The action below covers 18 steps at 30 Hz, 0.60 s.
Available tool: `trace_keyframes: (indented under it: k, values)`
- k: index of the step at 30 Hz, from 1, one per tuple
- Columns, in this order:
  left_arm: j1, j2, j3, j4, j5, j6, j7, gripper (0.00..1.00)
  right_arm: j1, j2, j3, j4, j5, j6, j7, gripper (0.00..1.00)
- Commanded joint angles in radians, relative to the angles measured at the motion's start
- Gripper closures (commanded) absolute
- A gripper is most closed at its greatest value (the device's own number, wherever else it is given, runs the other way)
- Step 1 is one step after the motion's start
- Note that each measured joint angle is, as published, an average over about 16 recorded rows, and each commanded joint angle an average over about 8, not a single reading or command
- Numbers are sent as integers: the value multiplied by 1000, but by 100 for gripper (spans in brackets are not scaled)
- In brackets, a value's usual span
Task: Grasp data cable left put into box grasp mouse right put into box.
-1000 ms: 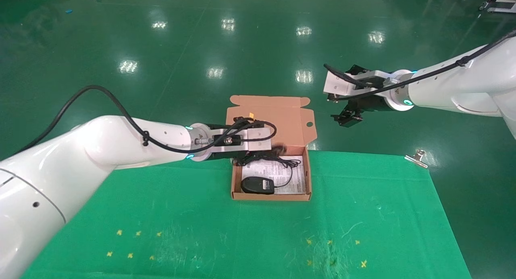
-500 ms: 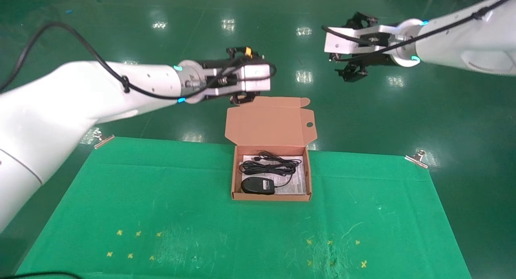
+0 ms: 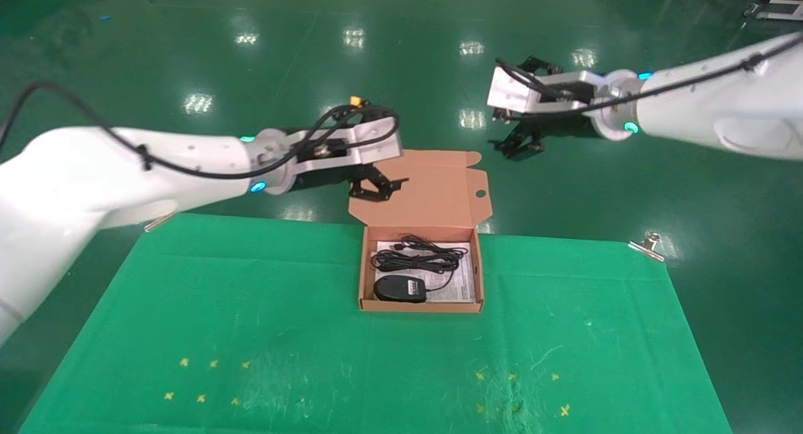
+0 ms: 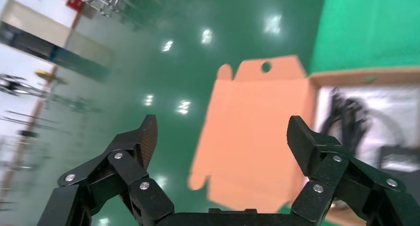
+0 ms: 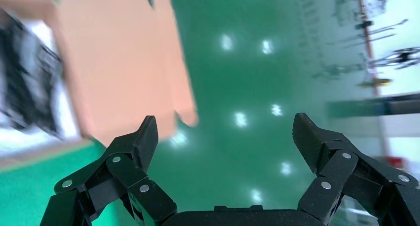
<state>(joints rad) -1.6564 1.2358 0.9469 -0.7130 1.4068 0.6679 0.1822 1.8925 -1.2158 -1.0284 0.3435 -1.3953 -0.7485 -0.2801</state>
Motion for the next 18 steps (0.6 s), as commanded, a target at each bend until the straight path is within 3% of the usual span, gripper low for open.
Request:
trace_keyframes:
  k: [1, 18]
  values:
    - [23, -25, -27, -23, -27, 33, -15, 0, -32, 24, 29, 37, 26, -29, 18, 0]
    - [222, -238, -254, -218, -258, 315, -141, 0, -303, 224, 278, 349, 246, -277, 173, 0]
